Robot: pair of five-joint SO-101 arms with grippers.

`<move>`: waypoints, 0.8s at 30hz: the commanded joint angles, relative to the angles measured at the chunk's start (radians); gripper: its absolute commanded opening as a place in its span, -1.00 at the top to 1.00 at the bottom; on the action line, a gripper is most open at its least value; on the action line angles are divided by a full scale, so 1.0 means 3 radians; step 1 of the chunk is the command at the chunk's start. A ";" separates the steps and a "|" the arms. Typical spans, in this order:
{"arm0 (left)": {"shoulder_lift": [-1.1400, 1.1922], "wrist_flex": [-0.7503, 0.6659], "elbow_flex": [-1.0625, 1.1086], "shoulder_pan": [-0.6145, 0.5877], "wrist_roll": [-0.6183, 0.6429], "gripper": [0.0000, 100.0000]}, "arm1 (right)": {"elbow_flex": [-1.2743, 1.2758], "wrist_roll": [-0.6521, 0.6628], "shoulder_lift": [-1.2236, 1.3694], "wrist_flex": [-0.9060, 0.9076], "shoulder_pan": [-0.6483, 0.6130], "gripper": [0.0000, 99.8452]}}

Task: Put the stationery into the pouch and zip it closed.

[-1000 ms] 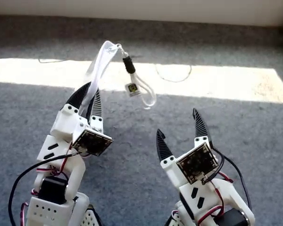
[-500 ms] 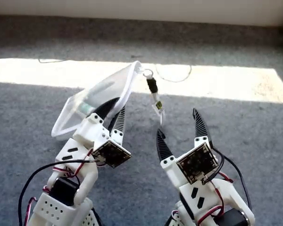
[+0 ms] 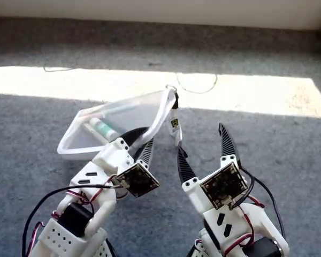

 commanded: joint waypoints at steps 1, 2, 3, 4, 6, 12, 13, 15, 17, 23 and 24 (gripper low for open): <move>-0.0043 0.0061 -0.0238 0.0018 0.0409 0.75 | -0.0079 0.0036 -0.0008 -0.0013 -0.0018 0.35; -0.0043 0.0066 -0.0263 0.0008 0.0517 0.71 | -0.0079 0.0036 -0.0008 -0.0013 -0.0018 0.35; -0.0043 0.0087 -0.0289 -0.0038 0.0604 0.68 | -0.0079 0.0036 -0.0008 -0.0013 -0.0018 0.35; -0.0043 0.0123 -0.0325 -0.0079 0.0670 0.65 | -0.0079 0.0036 -0.0008 -0.0013 -0.0018 0.35; -0.0043 0.0194 -0.0407 -0.0156 0.0813 0.61 | -0.0079 0.0036 -0.0008 -0.0013 -0.0018 0.35; -0.0043 0.0327 -0.0499 -0.0238 0.1059 0.54 | -0.0079 0.0036 -0.0008 -0.0013 -0.0018 0.35; -0.0043 0.0327 -0.0499 -0.0238 0.1064 0.54 | -0.0079 0.0036 -0.0008 -0.0013 -0.0018 0.35; -0.0049 0.0327 -0.0504 -0.0238 0.1135 0.54 | -0.0079 0.0036 -0.0008 -0.0013 -0.0018 0.35; -0.0049 0.0327 -0.0514 -0.0238 0.1202 0.54 | -0.0079 0.0036 -0.0008 -0.0013 -0.0018 0.35; -0.0049 0.0634 -0.0780 -0.0238 0.1227 0.54 | -0.0079 0.0036 -0.0008 -0.0018 -0.0018 0.35; -0.0049 0.0690 -0.0841 -0.0233 0.1227 0.54 | -0.0079 0.0036 -0.0008 -0.0018 -0.0018 0.35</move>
